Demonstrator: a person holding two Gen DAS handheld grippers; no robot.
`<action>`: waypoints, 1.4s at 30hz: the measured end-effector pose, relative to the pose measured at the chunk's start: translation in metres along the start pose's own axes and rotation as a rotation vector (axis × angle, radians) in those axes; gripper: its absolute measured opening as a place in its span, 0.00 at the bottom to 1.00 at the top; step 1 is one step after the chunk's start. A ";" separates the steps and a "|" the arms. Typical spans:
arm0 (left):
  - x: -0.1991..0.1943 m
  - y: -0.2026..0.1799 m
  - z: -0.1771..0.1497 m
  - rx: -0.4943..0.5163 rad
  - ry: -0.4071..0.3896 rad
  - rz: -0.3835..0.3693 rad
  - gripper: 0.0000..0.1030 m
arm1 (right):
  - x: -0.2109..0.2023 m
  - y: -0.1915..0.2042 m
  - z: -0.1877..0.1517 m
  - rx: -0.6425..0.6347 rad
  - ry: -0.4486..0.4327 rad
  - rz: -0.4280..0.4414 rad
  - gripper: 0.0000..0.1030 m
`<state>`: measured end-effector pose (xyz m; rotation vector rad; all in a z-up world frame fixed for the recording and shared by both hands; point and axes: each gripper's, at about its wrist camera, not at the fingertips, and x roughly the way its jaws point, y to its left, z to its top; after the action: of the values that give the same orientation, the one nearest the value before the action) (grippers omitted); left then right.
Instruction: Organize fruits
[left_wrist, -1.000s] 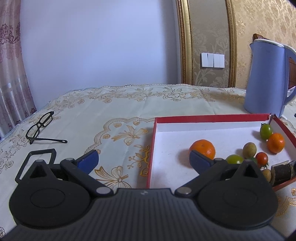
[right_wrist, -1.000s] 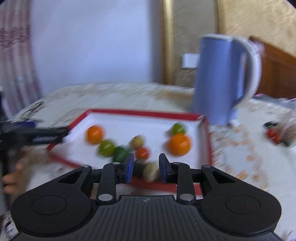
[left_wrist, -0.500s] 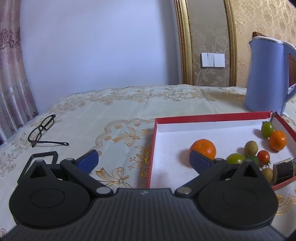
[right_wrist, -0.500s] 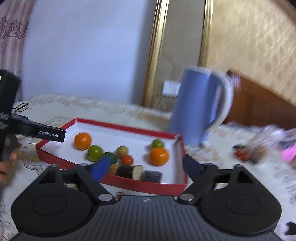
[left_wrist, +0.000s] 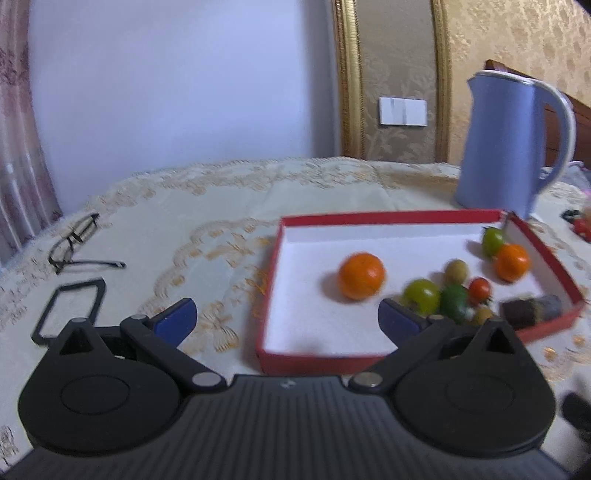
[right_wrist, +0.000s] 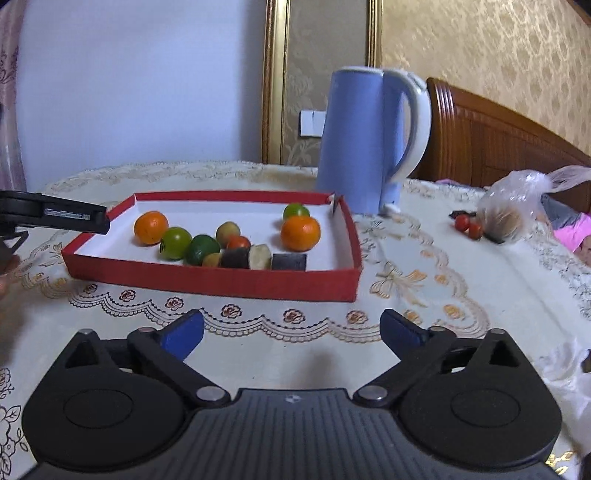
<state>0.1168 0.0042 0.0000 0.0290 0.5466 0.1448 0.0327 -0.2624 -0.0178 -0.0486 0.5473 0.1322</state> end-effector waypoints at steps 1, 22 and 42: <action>-0.003 -0.001 -0.003 -0.006 0.013 -0.013 1.00 | 0.005 0.002 0.000 -0.004 0.018 -0.006 0.99; -0.020 -0.023 -0.035 0.053 0.068 -0.108 1.00 | 0.041 -0.015 -0.003 0.078 0.145 -0.075 1.00; 0.004 -0.019 -0.046 0.039 0.150 -0.109 1.00 | 0.042 -0.017 -0.004 0.096 0.146 -0.064 1.00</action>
<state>0.0992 -0.0149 -0.0426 0.0259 0.6990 0.0302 0.0684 -0.2750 -0.0423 0.0176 0.6964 0.0404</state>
